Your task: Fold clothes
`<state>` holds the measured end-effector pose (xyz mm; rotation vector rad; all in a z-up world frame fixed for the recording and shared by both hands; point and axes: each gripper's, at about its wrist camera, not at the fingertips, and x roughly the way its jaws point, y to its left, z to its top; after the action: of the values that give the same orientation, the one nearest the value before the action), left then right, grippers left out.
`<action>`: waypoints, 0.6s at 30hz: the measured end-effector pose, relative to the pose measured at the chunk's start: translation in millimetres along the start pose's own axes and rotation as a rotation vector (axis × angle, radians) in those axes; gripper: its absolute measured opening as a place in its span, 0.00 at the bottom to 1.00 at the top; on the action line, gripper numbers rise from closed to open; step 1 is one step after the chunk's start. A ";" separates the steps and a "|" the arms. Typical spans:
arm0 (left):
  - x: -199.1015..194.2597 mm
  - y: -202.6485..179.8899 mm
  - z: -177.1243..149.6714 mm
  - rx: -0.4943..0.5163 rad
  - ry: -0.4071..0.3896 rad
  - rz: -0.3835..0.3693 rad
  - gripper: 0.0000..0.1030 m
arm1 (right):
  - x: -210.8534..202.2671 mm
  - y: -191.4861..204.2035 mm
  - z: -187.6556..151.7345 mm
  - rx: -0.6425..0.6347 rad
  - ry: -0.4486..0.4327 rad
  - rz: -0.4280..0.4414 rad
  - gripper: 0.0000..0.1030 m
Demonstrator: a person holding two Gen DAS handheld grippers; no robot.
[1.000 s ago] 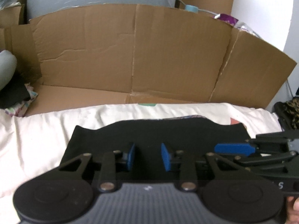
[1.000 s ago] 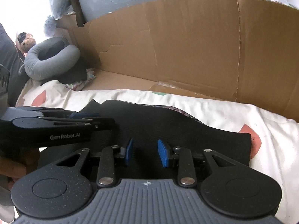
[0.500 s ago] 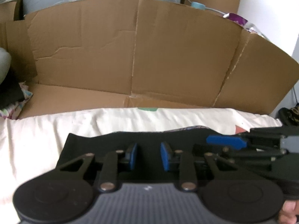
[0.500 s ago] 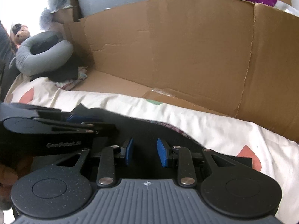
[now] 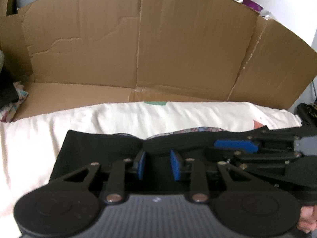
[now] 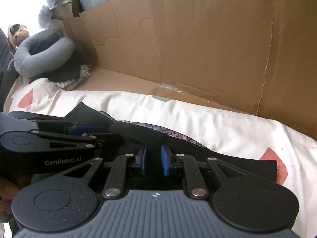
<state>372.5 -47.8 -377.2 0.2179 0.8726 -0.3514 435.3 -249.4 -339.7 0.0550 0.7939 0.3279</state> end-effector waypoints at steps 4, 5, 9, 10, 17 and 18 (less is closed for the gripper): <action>-0.7 0.5 3.5 0.007 0.018 -0.002 0.30 | 0.2 -1.7 -0.8 0.017 -0.003 0.006 0.21; -0.7 0.9 4.1 0.007 0.018 -0.001 0.30 | 0.1 -2.7 -1.0 0.025 -0.004 0.009 0.21; -2.4 -0.6 5.4 0.012 0.021 0.005 0.30 | 0.4 1.4 -1.6 0.019 -0.005 -0.006 0.21; -3.8 -0.6 7.3 0.010 0.023 0.007 0.30 | 0.7 2.8 -0.1 0.005 0.002 -0.010 0.22; -36.8 -19.3 14.3 0.065 -0.014 0.039 0.33 | -25.4 4.1 14.3 -0.021 0.020 -0.004 0.23; -43.3 -21.9 12.2 0.068 -0.020 0.037 0.36 | -31.3 4.7 12.5 -0.015 0.015 -0.004 0.23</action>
<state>347.1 -62.8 -336.8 0.2924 0.8368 -0.3489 422.4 -253.7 -308.5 0.0368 0.8058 0.3311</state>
